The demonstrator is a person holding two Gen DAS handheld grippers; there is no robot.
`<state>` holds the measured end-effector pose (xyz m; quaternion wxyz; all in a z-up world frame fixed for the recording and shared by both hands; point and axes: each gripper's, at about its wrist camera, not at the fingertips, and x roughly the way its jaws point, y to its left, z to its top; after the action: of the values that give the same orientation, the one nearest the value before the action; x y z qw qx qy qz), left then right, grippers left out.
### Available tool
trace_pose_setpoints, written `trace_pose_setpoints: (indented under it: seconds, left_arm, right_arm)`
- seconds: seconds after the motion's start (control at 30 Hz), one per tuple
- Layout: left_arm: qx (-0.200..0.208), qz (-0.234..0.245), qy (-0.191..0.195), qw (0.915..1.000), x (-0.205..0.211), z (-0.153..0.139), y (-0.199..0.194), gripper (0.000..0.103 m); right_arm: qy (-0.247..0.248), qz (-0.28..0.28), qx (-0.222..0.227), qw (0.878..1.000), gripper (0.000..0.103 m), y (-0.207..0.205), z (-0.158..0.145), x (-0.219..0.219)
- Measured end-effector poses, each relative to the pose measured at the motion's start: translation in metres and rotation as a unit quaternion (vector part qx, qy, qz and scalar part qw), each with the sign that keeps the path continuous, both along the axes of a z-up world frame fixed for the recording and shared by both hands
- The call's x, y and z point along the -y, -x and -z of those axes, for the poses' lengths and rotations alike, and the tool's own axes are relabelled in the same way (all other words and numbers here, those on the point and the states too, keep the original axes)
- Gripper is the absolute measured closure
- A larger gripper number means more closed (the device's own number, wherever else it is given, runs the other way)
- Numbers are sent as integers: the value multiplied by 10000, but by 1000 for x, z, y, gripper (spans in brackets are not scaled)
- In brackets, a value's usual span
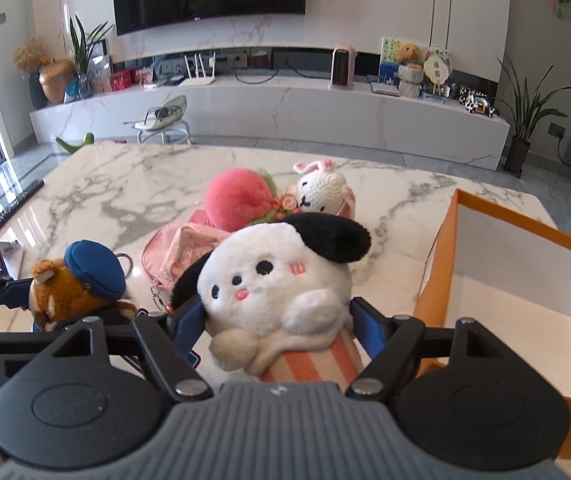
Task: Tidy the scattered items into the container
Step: 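Lift both plushes and carry them over the orange box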
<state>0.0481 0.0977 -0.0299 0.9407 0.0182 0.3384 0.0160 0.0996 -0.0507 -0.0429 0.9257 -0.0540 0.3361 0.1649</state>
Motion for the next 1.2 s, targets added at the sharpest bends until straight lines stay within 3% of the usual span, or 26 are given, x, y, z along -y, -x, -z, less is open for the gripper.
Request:
trace_pose_setpoints:
  seconds: [0.33,0.6,1.03,1.2]
  left_arm:
    - [368,139,121,9992,17,-34,9,36]
    - [620,546,169,9964,49,-63,-1,36]
    - [735,1333,307,9879,127,-76,-47,36]
    - [600,1705,544,9820,155,-76,-67,36]
  right_arm:
    - [-235,168,423,9987,25,17,-26,22]
    - [-369,518,813,9947,25,17,-55,59]
    - [-258,1310,1027,9857,25,10,-71,140]
    - [-212,1630,997,9813,25,4,-70,174]
